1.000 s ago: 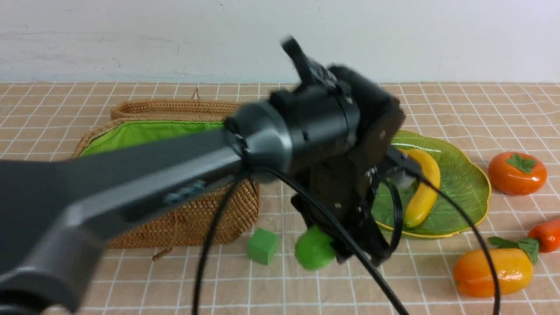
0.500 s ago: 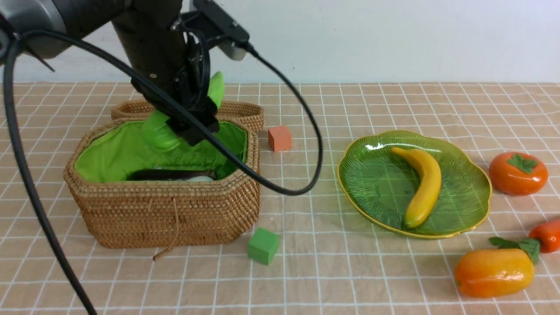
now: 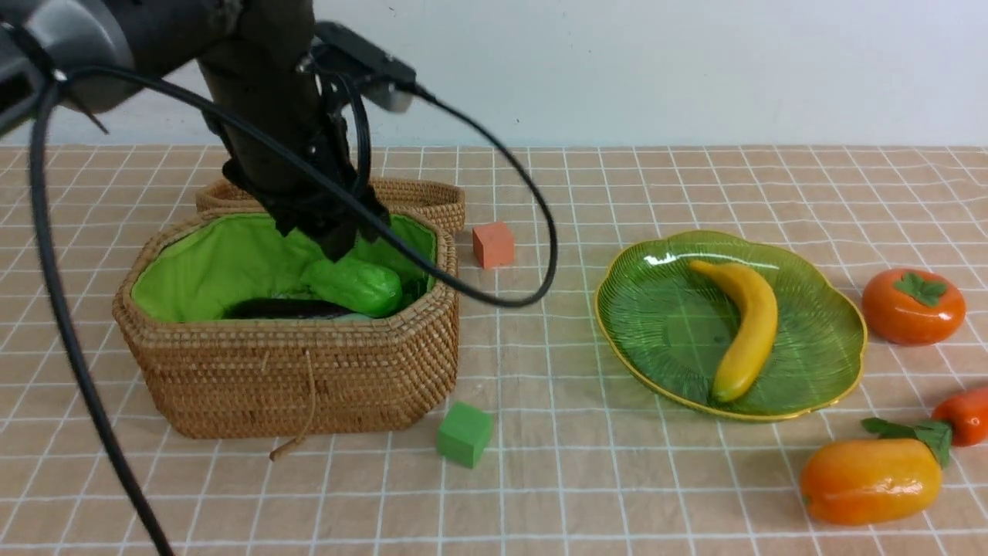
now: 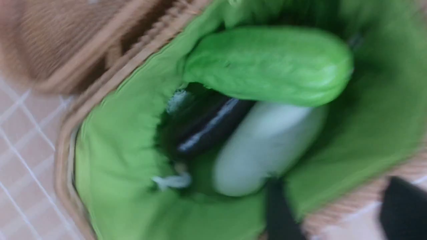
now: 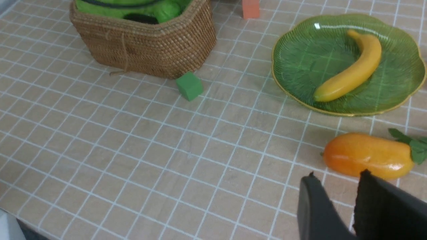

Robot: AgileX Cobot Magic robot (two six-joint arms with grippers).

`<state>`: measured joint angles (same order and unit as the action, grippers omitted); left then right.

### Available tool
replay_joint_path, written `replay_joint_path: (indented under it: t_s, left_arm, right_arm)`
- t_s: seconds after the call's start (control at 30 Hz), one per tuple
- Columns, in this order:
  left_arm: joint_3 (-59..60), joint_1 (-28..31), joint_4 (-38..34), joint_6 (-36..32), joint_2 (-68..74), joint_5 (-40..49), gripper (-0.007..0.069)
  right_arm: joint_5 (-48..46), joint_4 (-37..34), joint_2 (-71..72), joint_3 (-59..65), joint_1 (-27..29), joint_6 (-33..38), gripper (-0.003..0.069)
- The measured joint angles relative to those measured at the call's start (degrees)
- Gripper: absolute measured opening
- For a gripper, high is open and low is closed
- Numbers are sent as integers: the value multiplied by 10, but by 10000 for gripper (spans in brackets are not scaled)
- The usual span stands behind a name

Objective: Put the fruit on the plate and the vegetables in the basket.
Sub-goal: Use the right arm to grab a mango and put it into the right plate

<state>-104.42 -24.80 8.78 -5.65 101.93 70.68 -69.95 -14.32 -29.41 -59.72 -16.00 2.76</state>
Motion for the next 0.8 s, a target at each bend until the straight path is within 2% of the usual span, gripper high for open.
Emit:
replay_joint_path:
  t_s: [0.03,0.07,0.1,0.13,0.17,0.2,0.23,0.33,0.47,0.5,0.57,0.7,0.8]
  left_arm:
    - [0,-14,-4,24,-18,0,169]
    - [0,-21,-7,34,-27,0,131]
    - [0,-47,-13,57,-59,0,24]
    - [1,-78,-18,74,-90,0,-13]
    - [1,-82,-18,75,-98,0,-13]
    - [12,-121,-22,86,-127,0,-13]
    - [14,-121,-22,86,-131,0,-13]
    - [83,-207,-26,113,-198,0,-13]
    - [233,-278,-26,151,-281,-12,-13]
    - [249,-283,-26,157,-291,-17,-13]
    - [371,-296,-14,202,-367,-57,-13]
    - [464,-298,5,239,-444,-92,-13]
    - [552,-298,7,271,-536,-139,-13]
  right_arm:
    - [2,0,-20,0,0,-2,200]
    - [3,0,-30,0,0,-2,200]
    - [7,1,-68,0,0,2,201]
    - [13,6,-106,0,0,11,203]
    - [15,6,-116,0,0,12,203]
    - [22,16,-153,0,0,28,204]
    - [23,20,-157,0,0,30,204]
    - [42,49,-231,0,0,74,209]
    - [49,75,-305,0,0,131,223]
    - [49,76,-308,0,0,133,224]
    - [54,107,-358,0,0,168,262]
    - [59,143,-401,0,0,200,319]
    - [65,191,-444,0,0,264,413]
